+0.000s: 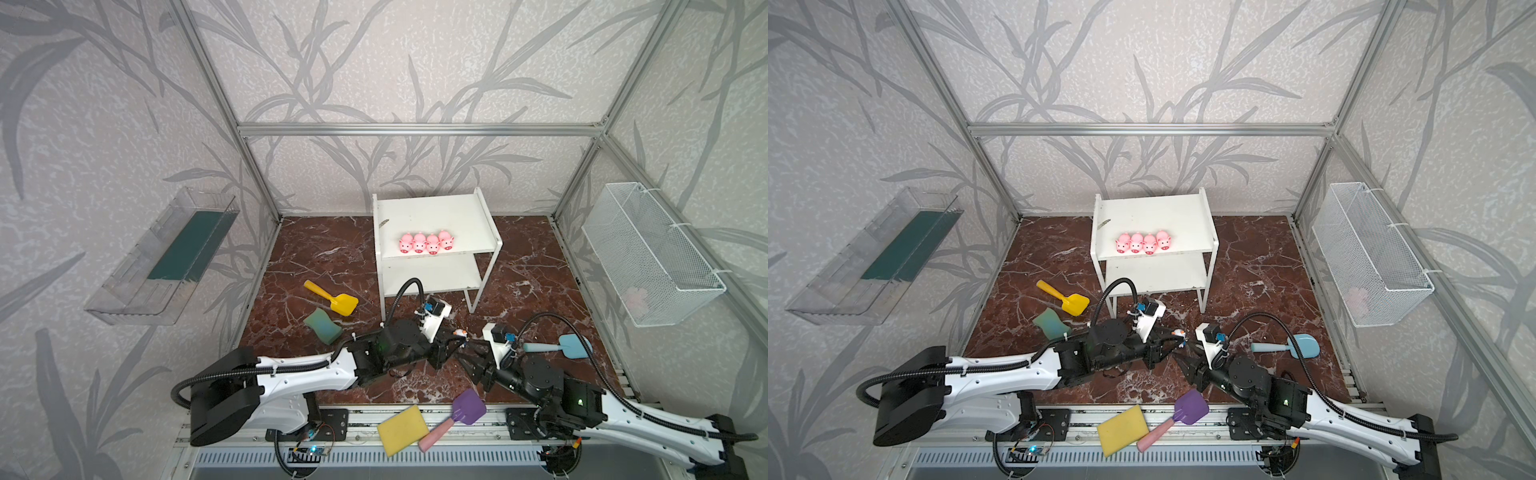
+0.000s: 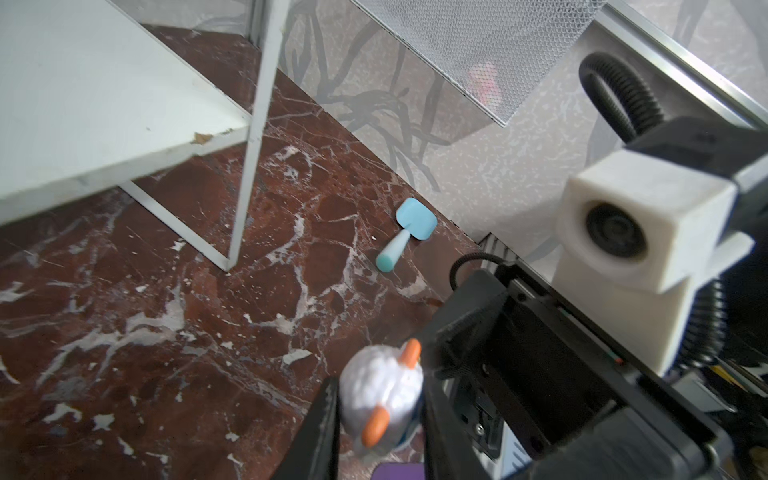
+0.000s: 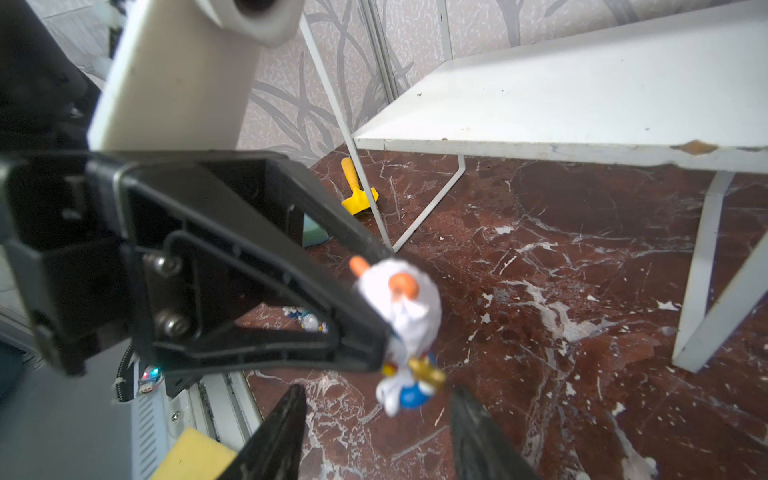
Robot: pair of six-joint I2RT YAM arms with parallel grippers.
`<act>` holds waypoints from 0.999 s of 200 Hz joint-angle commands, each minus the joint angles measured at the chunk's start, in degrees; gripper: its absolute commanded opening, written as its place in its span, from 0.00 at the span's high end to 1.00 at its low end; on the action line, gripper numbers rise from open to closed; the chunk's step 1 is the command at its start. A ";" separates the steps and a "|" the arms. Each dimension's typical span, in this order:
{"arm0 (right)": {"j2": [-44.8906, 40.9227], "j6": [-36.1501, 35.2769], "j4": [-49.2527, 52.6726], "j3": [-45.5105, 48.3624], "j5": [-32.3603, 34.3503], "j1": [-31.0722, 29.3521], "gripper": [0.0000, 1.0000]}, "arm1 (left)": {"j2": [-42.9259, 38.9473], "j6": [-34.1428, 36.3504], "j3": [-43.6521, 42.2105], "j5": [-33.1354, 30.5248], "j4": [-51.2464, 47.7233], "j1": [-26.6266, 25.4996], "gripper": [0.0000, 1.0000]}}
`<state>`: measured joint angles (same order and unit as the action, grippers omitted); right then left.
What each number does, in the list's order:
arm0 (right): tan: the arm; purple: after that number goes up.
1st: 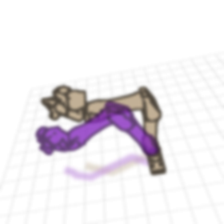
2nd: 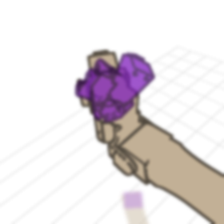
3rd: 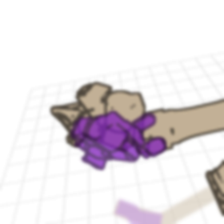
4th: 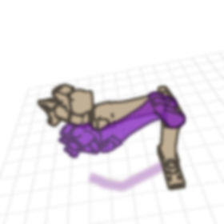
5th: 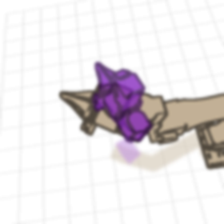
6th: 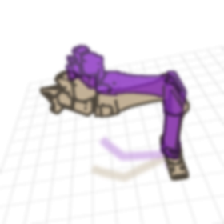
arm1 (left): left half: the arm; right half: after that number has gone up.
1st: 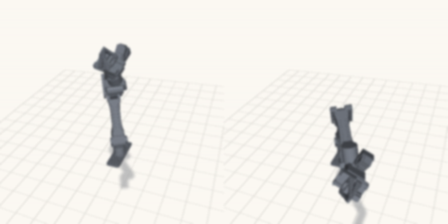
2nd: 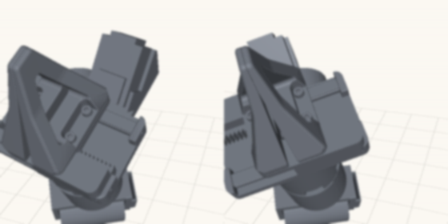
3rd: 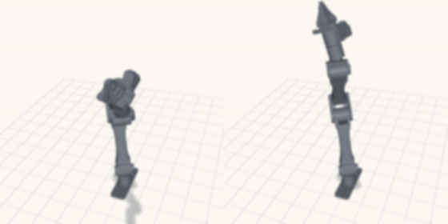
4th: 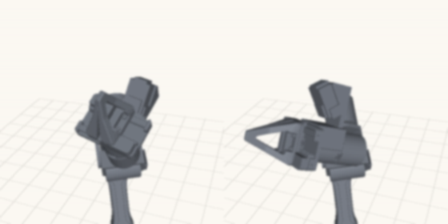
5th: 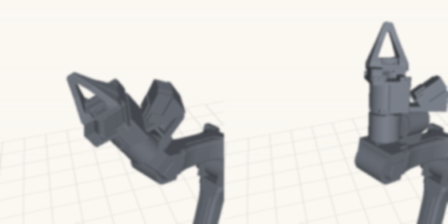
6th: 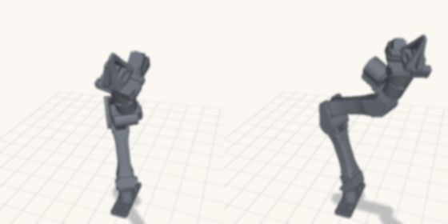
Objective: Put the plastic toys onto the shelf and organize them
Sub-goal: 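Open the right gripper off the sheep figurine while the left gripper holds it, then carry the sheep figurine into the lower shelf tier with the left gripper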
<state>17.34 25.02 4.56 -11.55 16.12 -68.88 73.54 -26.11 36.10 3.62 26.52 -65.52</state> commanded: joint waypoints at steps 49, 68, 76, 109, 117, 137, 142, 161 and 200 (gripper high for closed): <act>-10.22 -0.57 25.65 -6.08 4.41 -0.06 0.13 | 9.37 17.73 10.50 -13.58 7.01 -0.16 0.78; -10.84 -0.93 27.61 -7.04 5.84 -0.11 0.01 | 13.14 19.42 13.74 -14.96 8.11 0.19 0.78; -10.75 -0.76 27.99 -7.33 6.33 -0.11 0.01 | 14.67 19.87 15.14 -15.84 8.22 0.38 0.78; -10.67 -0.40 27.88 -8.17 9.29 -0.11 0.01 | 19.34 20.99 19.40 -18.37 7.94 1.59 0.78; -10.77 -0.25 28.20 -8.46 10.38 -0.11 0.01 | 20.05 21.18 20.20 -18.43 7.89 1.97 0.78; -11.25 -0.31 29.18 -8.80 11.71 -0.10 0.01 | 21.61 20.98 21.92 -17.63 7.19 3.33 0.78; -11.48 -0.19 29.43 -8.69 11.89 -0.11 0.01 | 22.00 20.73 22.32 -17.32 6.90 3.75 0.78; -12.54 -0.23 29.40 -8.31 11.54 -0.11 0.01 | 22.77 19.88 22.89 -16.02 6.85 4.98 0.78; -13.50 -0.14 29.53 -8.05 11.71 -0.03 0.01 | 24.26 18.03 23.99 -12.61 6.38 7.30 0.77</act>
<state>4.67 24.69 33.12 -18.39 26.41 -68.90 96.90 -7.01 58.15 -11.31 32.14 -59.33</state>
